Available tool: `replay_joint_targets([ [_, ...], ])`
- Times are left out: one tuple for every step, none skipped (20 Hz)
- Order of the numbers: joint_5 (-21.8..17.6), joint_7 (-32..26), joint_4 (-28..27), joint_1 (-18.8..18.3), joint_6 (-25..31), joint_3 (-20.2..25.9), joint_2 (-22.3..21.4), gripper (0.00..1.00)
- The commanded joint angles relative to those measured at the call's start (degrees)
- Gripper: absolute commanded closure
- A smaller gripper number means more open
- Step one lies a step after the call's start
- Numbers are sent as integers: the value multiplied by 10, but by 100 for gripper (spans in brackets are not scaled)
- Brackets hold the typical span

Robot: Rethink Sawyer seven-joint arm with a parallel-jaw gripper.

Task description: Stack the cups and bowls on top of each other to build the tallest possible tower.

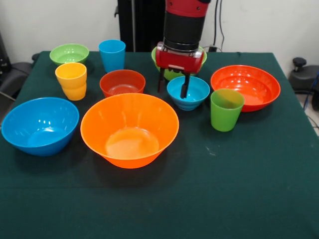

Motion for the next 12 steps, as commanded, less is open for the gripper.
replay_joint_targets([
  [-31,71,15,-14,-17,49,59,0],
  [-30,72,15,-13,-18,47,61,0],
  [-29,73,16,-12,-17,45,62,0],
  [-28,74,17,-12,-16,44,62,0],
  [-26,75,18,-11,-13,44,62,0],
  [-26,75,18,-13,-12,45,63,0],
  [-25,75,20,-18,-9,52,65,0],
  [-24,75,20,-19,-8,54,66,0],
  [-24,75,20,-22,-5,59,66,0],
  [-24,74,20,-25,-3,62,67,0],
  [-23,73,20,-25,0,64,66,0],
  [-22,72,19,-26,3,65,67,0],
])
